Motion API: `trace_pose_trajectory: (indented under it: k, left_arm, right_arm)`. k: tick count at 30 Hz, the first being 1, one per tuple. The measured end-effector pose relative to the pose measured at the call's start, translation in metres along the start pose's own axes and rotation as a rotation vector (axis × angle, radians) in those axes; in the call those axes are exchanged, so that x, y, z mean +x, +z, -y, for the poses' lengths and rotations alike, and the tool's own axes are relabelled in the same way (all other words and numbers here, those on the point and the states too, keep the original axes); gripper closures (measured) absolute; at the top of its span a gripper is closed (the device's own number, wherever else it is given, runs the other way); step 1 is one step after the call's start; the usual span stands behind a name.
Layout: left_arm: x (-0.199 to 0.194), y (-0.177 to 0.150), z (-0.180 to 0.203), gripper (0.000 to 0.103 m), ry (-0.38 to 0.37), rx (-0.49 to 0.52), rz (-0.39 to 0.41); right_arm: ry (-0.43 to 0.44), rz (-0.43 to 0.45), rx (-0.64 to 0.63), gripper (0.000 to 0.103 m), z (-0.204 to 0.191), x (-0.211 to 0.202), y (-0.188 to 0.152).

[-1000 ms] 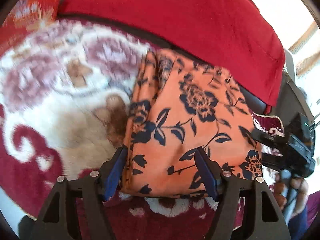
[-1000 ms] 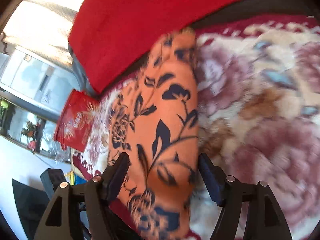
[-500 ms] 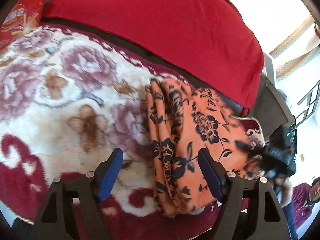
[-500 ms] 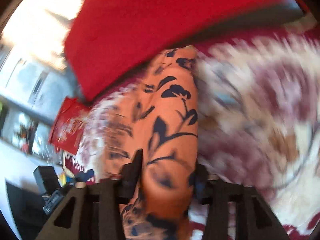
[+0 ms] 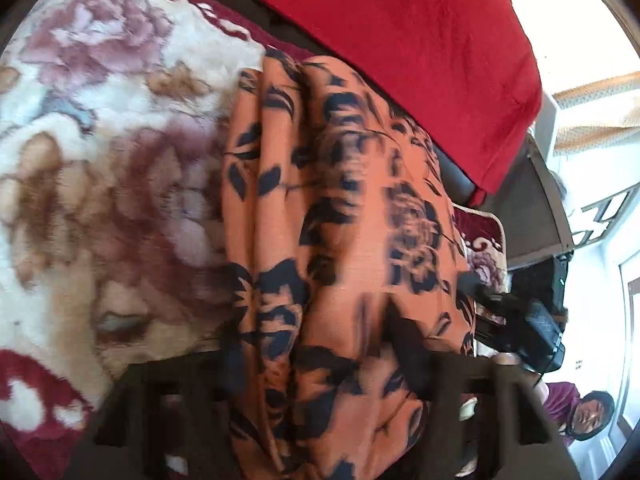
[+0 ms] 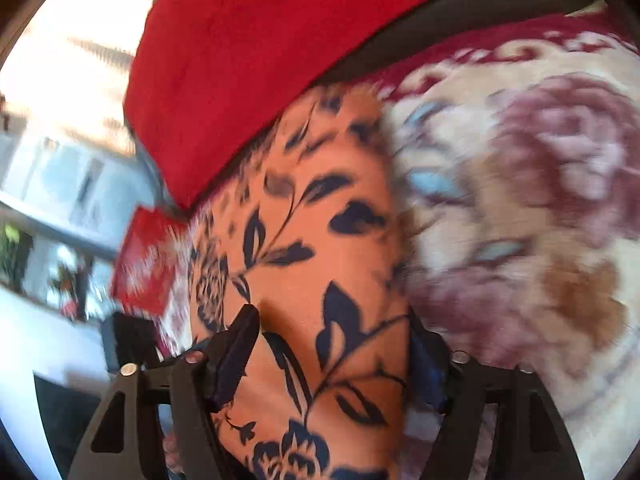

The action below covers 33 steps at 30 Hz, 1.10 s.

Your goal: Fold small clothes

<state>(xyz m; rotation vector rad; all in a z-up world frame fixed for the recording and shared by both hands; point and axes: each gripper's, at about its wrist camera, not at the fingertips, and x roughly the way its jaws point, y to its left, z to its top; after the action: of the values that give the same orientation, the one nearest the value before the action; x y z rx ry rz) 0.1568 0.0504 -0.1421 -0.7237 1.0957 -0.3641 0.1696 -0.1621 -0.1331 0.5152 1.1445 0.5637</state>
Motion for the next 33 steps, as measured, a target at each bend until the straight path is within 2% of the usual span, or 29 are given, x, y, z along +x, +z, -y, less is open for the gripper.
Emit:
trace_pose_trajectory:
  k: [1, 2, 4, 7, 11, 12, 14, 15, 16, 17, 18, 20, 22, 24, 27, 29, 31, 33]
  left_arm:
    - [-0.004, 0.000, 0.005, 0.064, 0.011, 0.026, 0.014]
    - [-0.011, 0.001, 0.017, 0.066, 0.042, 0.090, 0.037]
    - [-0.022, 0.003, 0.036, 0.069, 0.057, 0.156, 0.070]
    - [-0.037, 0.014, 0.073, 0.070, 0.009, 0.239, 0.139]
    - [-0.026, 0.030, 0.116, 0.069, -0.025, 0.331, 0.168]
    - [-0.013, 0.035, 0.123, 0.068, -0.024, 0.341, 0.156]
    - [0.014, 0.042, 0.120, 0.058, 0.002, 0.313, 0.083]
    - [0.033, 0.044, 0.113, 0.049, 0.063, 0.297, 0.030]
    - [0.047, 0.043, 0.103, 0.048, 0.155, 0.275, 0.002]
    - [0.052, 0.041, 0.093, 0.047, 0.204, 0.259, -0.006]
    - [0.048, 0.037, 0.085, 0.039, 0.177, 0.242, 0.003]
    - [0.024, 0.026, 0.074, 0.039, 0.154, 0.198, 0.053]
    - [0.001, 0.019, 0.076, 0.039, 0.132, 0.196, 0.106]
    - [-0.020, 0.019, 0.079, 0.039, 0.066, 0.197, 0.126]
    - [-0.025, 0.023, 0.090, 0.039, 0.010, 0.212, 0.099]
    - [-0.018, 0.022, 0.098, 0.040, 0.012, 0.213, 0.080]
    - [-0.007, 0.014, 0.100, 0.040, -0.010, 0.194, 0.036]
    - [-0.001, 0.004, 0.103, 0.043, 0.001, 0.180, 0.010]
  right_arm:
    - [-0.027, -0.002, -0.041, 0.054, -0.010, 0.002, 0.001]
    - [-0.043, 0.001, -0.067, 0.060, -0.018, 0.002, 0.003]
    - [-0.047, 0.053, -0.120, 0.066, -0.036, -0.018, 0.007]
    - [-0.041, 0.145, -0.141, 0.067, -0.049, -0.055, 0.014]
    - [-0.042, 0.255, -0.124, 0.067, -0.037, -0.096, 0.028]
    - [-0.041, 0.269, -0.104, 0.066, -0.027, -0.099, 0.033]
    - [-0.084, 0.264, -0.030, 0.055, -0.002, -0.091, 0.039]
    - [-0.137, 0.262, 0.006, 0.038, 0.011, -0.084, 0.038]
    - [-0.194, 0.257, 0.042, 0.028, 0.024, -0.078, 0.035]
    - [-0.248, 0.247, 0.078, 0.028, 0.035, -0.073, 0.030]
    - [-0.268, 0.241, 0.105, 0.028, 0.043, -0.071, 0.023]
    - [-0.243, 0.263, 0.118, 0.028, 0.047, -0.076, 0.007]
    - [-0.255, 0.302, 0.100, 0.028, 0.042, -0.087, -0.004]
    - [-0.250, 0.344, 0.091, 0.028, 0.031, -0.095, -0.015]
    - [-0.228, 0.380, 0.079, 0.028, 0.016, -0.107, -0.030]
    - [-0.201, 0.397, 0.065, 0.028, 0.008, -0.118, -0.041]
    - [-0.177, 0.385, 0.054, 0.026, -0.001, -0.117, -0.050]
    - [-0.169, 0.371, 0.053, 0.026, -0.002, -0.115, -0.060]
